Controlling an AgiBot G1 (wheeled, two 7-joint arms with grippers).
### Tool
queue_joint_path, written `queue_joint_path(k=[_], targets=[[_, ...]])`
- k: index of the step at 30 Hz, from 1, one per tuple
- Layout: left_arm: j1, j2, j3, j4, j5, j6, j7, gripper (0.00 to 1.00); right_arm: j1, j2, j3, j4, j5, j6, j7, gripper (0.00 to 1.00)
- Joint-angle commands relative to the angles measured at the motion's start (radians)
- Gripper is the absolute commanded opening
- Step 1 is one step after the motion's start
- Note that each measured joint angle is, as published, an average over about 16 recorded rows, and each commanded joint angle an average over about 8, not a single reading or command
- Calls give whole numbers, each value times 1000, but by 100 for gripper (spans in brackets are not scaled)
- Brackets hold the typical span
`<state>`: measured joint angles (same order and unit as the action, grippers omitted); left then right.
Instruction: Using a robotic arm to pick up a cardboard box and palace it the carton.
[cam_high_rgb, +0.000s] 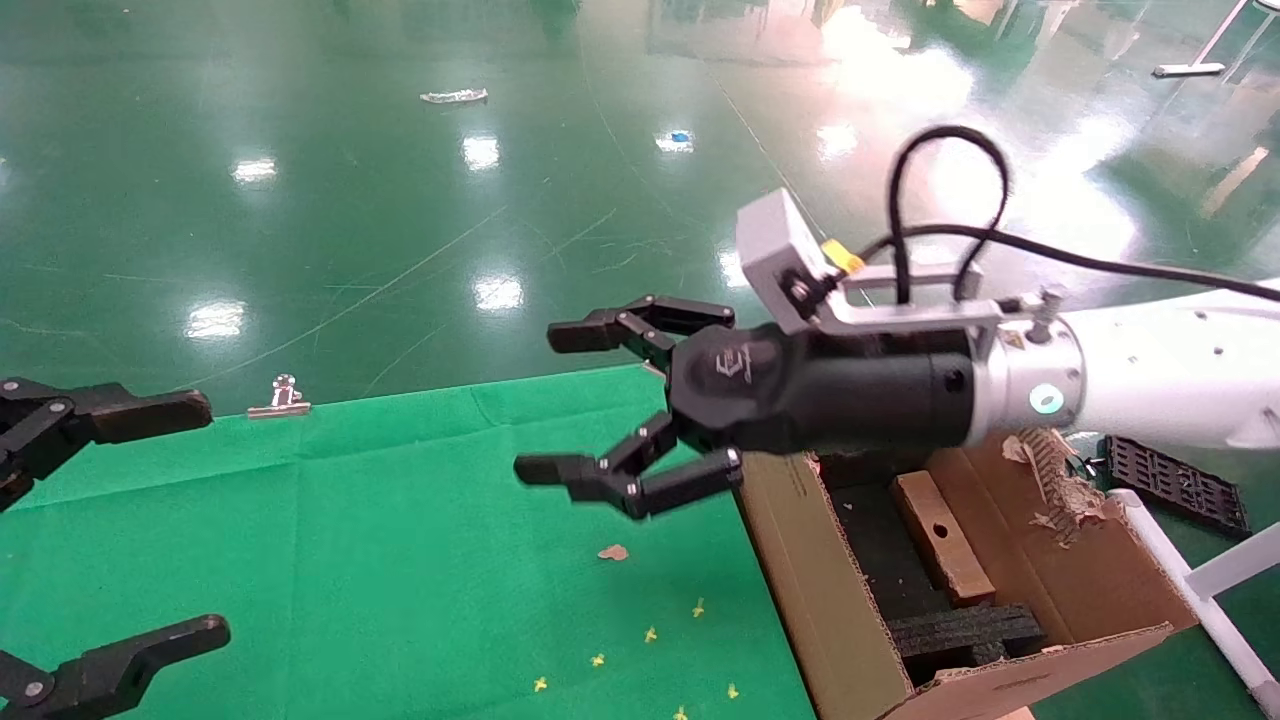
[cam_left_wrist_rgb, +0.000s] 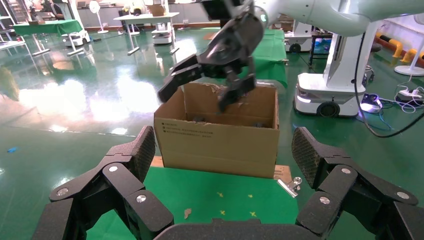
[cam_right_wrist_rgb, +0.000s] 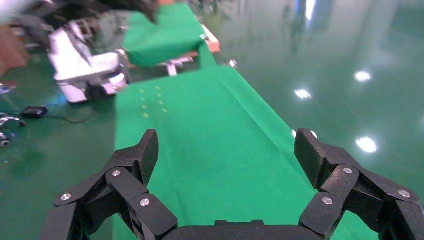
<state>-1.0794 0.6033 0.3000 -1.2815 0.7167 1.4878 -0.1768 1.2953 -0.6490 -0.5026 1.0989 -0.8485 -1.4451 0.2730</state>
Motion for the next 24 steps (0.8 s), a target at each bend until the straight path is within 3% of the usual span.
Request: queue_joint_path(k=[1, 12, 24], targets=[[0, 0, 0, 0, 0, 0, 0, 100, -43, 7, 43, 36, 23, -10, -17, 100], [0, 0, 1, 0, 0, 0, 0, 100, -237, 40, 239, 199, 127, -54, -89, 100], [0, 0, 1, 0, -1, -1, 0, 100, -244, 42, 246, 203, 132, -56, -90, 100]])
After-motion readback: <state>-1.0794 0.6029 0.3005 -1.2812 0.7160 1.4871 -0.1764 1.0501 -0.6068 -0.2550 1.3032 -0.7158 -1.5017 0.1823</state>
